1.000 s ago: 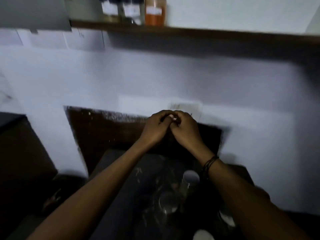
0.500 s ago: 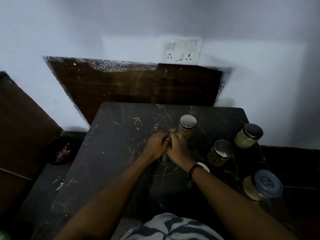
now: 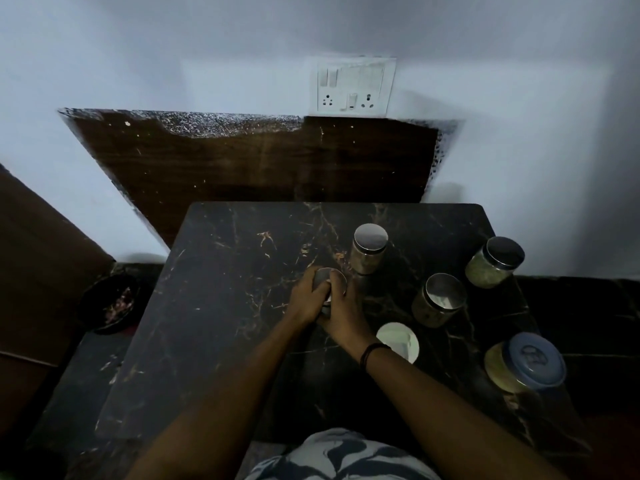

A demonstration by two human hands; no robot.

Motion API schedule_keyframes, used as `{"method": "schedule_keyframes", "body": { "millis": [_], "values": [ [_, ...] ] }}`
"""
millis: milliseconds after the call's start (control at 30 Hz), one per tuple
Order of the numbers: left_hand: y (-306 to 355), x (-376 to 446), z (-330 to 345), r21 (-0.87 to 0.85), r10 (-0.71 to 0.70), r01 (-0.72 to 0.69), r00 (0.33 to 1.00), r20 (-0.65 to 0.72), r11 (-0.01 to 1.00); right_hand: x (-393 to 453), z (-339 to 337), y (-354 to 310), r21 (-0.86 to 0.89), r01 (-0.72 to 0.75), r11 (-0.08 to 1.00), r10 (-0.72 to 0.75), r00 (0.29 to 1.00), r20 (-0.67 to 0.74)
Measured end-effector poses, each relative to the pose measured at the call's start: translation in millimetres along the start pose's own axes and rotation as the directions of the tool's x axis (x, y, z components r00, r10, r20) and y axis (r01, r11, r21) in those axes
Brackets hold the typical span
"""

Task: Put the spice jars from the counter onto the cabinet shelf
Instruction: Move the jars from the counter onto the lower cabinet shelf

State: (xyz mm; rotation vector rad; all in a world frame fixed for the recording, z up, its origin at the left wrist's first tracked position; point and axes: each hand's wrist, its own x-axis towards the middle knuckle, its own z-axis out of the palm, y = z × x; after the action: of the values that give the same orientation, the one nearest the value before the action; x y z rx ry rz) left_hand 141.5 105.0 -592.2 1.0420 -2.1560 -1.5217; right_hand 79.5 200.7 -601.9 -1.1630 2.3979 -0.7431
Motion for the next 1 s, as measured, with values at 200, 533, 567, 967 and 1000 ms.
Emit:
{"method": "schedule_keyframes", "body": {
  "millis": [200,533,567,967,1000],
  "values": [
    [10.0,7.0,-8.7,-0.183,-0.104,0.085,0.99,-0.094,0.979,17.5,-17.5,-5.4,0.342,-0.015,0.94,0.089,0.975,-0.202],
    [33.3,27.8,-22.1,-0.487,-0.089,-0.016,0.978,-0.191,0.873,51.1,-68.2,-20.3,0.74,0.104,0.665,0.166,0.945,-0.283],
    [33.9,29.3,-22.6,-0.524,-0.104,-0.008,0.977,-0.184,0.852,52.2,-68.9,-20.6,0.764,0.097,0.637,0.17,0.95,-0.263],
    [61.8,27.7,-37.7,-0.632,-0.113,-0.006,0.983,-0.147,0.775,53.1,-84.7,-29.0,0.848,0.06,0.526,0.111,0.984,-0.138],
    [72.5,30.2,-42.3,-0.632,-0.081,-0.041,0.983,-0.163,0.774,56.9,-93.8,-35.1,0.845,0.089,0.528,0.091,0.983,-0.16]
  ]
}}
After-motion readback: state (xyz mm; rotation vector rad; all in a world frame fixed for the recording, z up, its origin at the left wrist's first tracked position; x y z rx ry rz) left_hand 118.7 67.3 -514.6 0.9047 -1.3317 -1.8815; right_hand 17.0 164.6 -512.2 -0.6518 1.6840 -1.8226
